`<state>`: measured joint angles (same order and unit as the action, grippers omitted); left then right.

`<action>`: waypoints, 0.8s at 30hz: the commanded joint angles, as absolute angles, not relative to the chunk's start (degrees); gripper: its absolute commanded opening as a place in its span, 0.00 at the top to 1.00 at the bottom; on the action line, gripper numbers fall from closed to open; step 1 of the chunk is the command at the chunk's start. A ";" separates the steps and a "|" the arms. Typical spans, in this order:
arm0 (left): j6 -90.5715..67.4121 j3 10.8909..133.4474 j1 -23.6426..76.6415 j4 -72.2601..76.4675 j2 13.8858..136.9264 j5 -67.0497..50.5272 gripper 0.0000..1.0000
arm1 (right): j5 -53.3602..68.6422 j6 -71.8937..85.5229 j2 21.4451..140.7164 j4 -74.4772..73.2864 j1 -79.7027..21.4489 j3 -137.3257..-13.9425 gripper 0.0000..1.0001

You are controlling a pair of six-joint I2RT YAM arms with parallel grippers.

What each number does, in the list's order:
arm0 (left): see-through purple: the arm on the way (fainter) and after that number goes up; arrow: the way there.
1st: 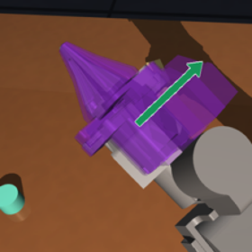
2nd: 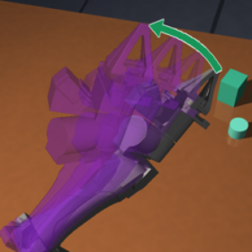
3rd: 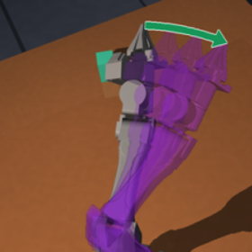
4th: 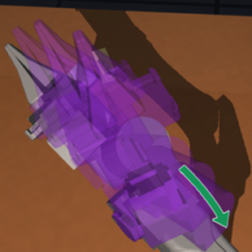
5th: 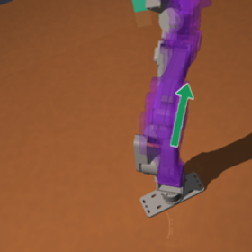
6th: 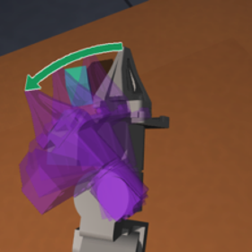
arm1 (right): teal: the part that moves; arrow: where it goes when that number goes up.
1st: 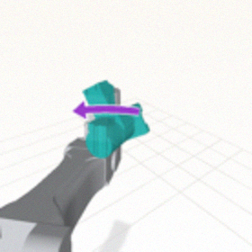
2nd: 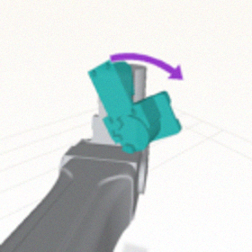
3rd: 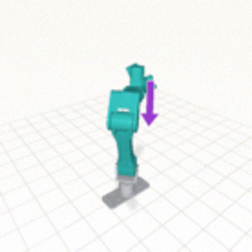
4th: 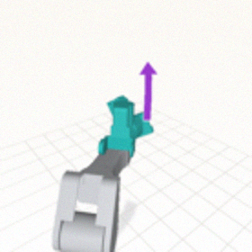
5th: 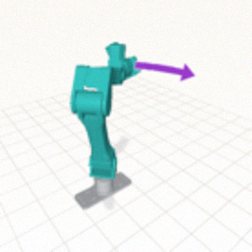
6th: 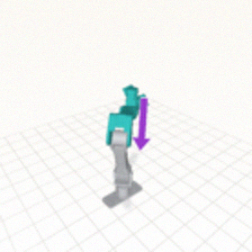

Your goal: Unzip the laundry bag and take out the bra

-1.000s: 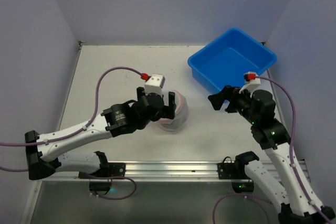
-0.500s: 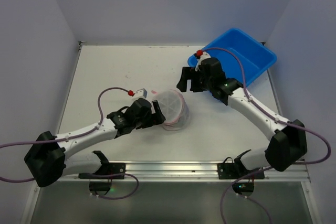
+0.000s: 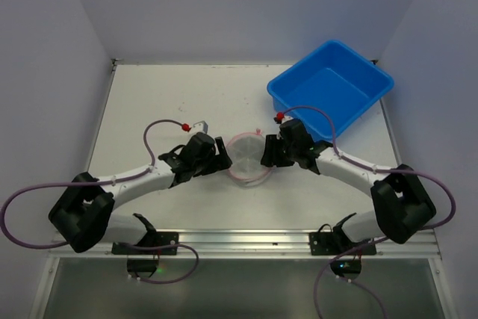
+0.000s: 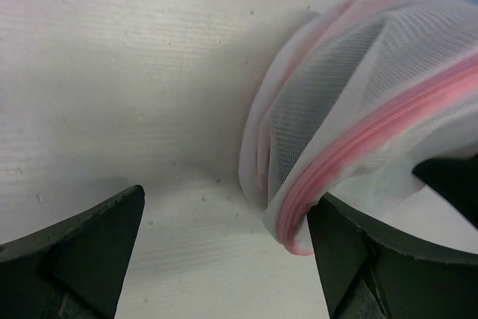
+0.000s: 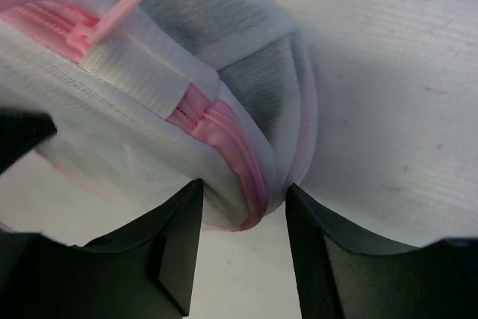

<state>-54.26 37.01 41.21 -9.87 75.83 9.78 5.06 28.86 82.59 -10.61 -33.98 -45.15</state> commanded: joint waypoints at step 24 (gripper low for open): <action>-43.49 52.22 31.64 -17.48 75.77 7.65 0.00 | 10.30 34.02 69.11 -21.34 -39.29 -51.59 0.30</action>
<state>-40.71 53.39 31.90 -13.04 80.49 8.99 12.93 35.57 74.87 -15.64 -39.33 -48.07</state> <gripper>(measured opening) 0.997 0.694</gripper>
